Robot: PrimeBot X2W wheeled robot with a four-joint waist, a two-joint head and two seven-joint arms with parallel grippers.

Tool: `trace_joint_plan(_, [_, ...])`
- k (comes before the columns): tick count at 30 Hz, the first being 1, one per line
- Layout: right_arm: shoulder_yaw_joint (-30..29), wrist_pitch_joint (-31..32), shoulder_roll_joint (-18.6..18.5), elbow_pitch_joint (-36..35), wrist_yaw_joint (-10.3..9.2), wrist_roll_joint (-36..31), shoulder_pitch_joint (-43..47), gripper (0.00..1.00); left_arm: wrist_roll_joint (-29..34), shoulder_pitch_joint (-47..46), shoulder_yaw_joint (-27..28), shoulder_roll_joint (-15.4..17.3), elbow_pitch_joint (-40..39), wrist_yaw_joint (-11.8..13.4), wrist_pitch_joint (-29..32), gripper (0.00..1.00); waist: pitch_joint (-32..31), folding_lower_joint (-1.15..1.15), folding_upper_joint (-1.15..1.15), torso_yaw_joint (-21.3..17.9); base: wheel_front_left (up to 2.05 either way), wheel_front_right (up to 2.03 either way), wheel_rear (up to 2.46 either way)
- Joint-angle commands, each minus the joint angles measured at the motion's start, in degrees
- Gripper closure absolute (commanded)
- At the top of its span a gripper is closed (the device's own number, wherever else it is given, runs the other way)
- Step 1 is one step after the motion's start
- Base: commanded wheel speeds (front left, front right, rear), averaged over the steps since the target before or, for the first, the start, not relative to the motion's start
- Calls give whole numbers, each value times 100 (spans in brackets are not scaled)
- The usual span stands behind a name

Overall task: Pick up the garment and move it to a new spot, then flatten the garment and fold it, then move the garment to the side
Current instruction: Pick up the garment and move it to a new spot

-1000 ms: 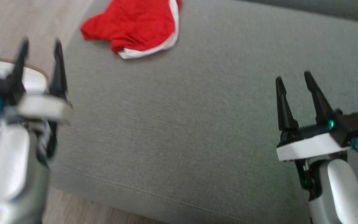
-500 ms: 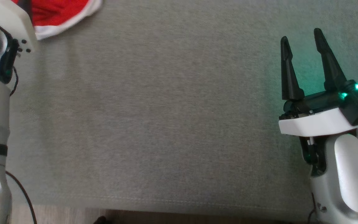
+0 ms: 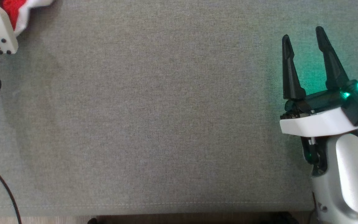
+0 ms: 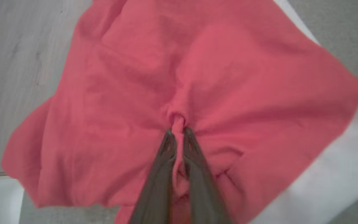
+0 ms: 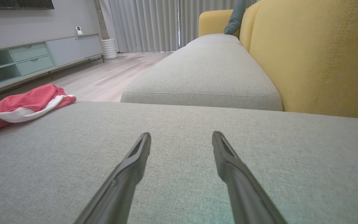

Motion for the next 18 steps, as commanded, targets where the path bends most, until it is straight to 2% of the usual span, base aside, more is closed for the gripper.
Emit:
trace_joint_plan(1, [94,-19,6,-208,37,-17,-37,0,-30,18,76,304,-5,22,56,100,-48,0,0,18,0,0,0])
trace_joint_plan(8, [74,-68,6,-134,37,4,-7,0,36,-52,-26,363,-44,49,-480,100,-340,0,0,67,0,0,0])
trace_joint_plan(18, [-6,-219,6,150,37,172,172,0,320,-240,-419,461,-361,18,-1175,100,-1148,0,0,-23,0,0,0])
